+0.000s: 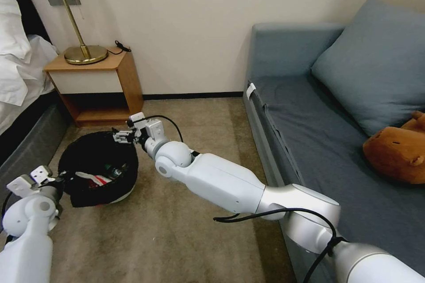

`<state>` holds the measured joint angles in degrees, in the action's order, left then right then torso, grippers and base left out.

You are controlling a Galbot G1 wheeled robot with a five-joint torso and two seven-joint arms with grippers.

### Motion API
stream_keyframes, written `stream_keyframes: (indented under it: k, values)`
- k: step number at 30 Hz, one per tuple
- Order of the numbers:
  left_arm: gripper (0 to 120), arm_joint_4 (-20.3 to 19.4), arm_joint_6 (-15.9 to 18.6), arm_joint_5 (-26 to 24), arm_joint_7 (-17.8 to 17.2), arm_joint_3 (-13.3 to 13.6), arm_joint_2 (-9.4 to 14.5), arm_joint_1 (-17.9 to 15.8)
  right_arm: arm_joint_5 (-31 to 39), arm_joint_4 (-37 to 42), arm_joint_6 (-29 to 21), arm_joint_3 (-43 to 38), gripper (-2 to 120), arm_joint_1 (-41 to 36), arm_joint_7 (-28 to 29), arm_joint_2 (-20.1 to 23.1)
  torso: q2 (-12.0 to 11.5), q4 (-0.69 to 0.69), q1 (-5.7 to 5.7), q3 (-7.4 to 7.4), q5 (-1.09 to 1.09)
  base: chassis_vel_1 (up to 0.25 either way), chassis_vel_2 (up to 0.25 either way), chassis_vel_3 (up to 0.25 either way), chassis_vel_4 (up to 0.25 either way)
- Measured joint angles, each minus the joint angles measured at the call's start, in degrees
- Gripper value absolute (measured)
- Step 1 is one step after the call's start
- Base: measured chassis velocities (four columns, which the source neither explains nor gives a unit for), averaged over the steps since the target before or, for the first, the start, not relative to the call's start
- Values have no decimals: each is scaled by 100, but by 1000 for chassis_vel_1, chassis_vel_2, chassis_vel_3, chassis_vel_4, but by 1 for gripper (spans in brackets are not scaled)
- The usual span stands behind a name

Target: Pick up the trash bin, then pick up the garbage on the floor and place it into the trash bin.

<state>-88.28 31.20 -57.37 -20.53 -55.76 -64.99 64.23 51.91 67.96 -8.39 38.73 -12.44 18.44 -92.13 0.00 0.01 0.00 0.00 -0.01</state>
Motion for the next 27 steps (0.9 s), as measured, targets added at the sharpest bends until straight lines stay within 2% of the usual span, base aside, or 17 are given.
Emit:
stream_keyframes:
  k: [2,9,14,16,17,18,21,22,25,26,27]
  values:
    - [3,280,-19,-324,-63,-104,149,-32,-98,-34,0,-31,100,-104,14,0,0,0,0,0,0,0,0,0,0]
    - [5,531,-14,-511,-193,-87,280,-105,-176,-115,0,-70,100,-146,18,0,0,-1,0,0,0,0,0,0,0]
    - [25,587,18,-559,-225,-41,321,-153,-230,-142,5,-68,100,-215,19,0,0,-2,0,0,1,0,0,0,0]
    - [28,595,20,-560,-225,-35,330,-158,-236,-146,6,-68,100,-223,20,0,0,0,0,0,2,0,0,0,0]
    - [34,612,21,-557,-224,-24,342,-165,-241,-157,7,-68,100,-234,19,0,0,-1,0,0,1,0,0,0,0]
    - [34,612,21,-557,-224,-24,342,-165,-241,-157,7,-68,100,-234,19,0,0,-1,0,0,1,0,0,0,0]
    - [50,634,-1,-476,-192,-21,371,-166,-273,-181,7,-83,100,-254,19,0,0,-1,0,0,1,0,0,0,0]
    - [50,634,-1,-476,-192,-21,371,-166,-273,-181,7,-83,100,-254,19,0,0,-1,0,0,1,0,0,0,0]
    - [65,595,-101,-124,-82,-63,392,-131,-372,-220,6,-84,100,-294,50,0,0,-1,0,0,1,0,0,0,0]
    - [65,595,-101,-124,-82,-63,392,-131,-372,-220,6,-84,100,-294,50,0,0,-1,0,0,1,0,0,0,0]
    - [70,562,-141,27,-43,-92,407,-109,-379,-244,2,-101,100,-309,102,0,0,-1,0,0,1,0,0,0,0]
